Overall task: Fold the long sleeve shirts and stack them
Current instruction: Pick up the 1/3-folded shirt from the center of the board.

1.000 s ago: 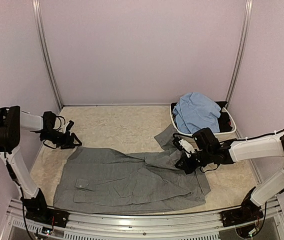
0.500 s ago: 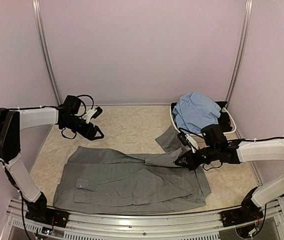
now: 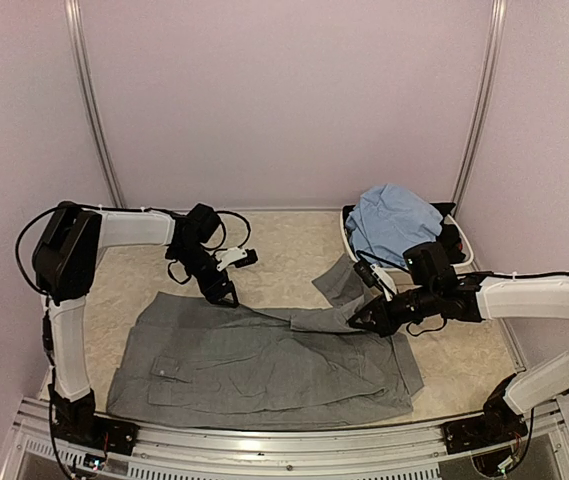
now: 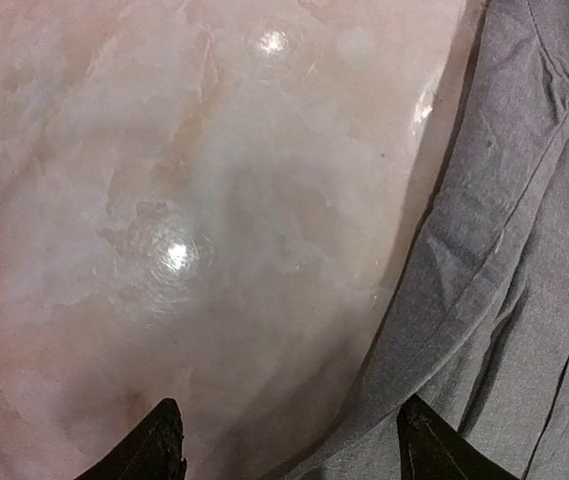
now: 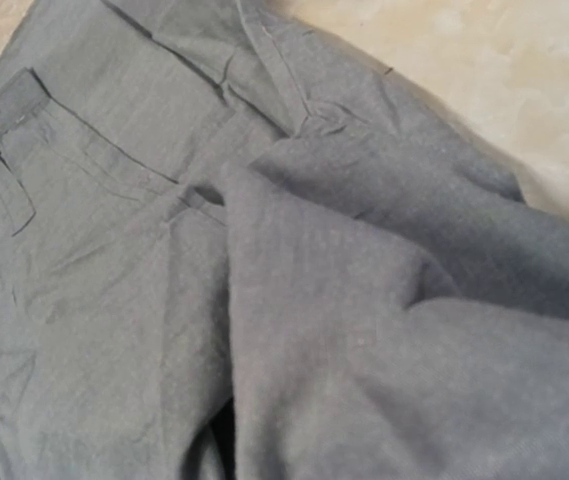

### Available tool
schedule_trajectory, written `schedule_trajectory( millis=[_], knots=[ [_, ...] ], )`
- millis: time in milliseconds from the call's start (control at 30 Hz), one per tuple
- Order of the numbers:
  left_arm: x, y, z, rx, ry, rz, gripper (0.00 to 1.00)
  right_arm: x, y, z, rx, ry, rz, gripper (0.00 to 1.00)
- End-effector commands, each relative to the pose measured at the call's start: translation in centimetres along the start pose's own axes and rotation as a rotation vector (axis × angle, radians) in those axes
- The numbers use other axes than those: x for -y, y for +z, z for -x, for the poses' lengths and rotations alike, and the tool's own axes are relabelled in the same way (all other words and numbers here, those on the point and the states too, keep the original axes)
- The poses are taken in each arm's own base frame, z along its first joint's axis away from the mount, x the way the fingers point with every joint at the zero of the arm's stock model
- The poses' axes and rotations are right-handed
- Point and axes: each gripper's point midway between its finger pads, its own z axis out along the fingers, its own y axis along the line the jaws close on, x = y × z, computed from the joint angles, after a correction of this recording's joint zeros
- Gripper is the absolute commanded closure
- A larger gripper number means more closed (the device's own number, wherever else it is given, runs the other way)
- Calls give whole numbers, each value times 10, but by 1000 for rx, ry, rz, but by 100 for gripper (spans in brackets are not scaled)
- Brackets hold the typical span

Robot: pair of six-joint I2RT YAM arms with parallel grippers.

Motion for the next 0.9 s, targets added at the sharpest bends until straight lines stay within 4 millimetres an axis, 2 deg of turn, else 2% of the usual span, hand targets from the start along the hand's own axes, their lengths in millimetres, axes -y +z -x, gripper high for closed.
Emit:
schedule_trajectory(
  millis=[0, 233, 433, 733, 867],
  knots=[
    [6, 1, -14, -55, 34, -47, 31, 1, 1, 0, -9, -6, 14, 100],
    [10, 6, -26, -61, 19, -85, 35, 3, 4, -7, -20, 2, 14, 100],
    [13, -2, -33, -46, 2, -100, 50, 5, 1, -3, -9, -7, -8, 100],
    [12, -4, -32, -42, -8, -106, 81, 6, 1, -4, -14, -11, -14, 100],
    [7, -8, -29, -51, -17, -81, 90, 6, 0, -3, -9, -8, -15, 100]
  ],
)
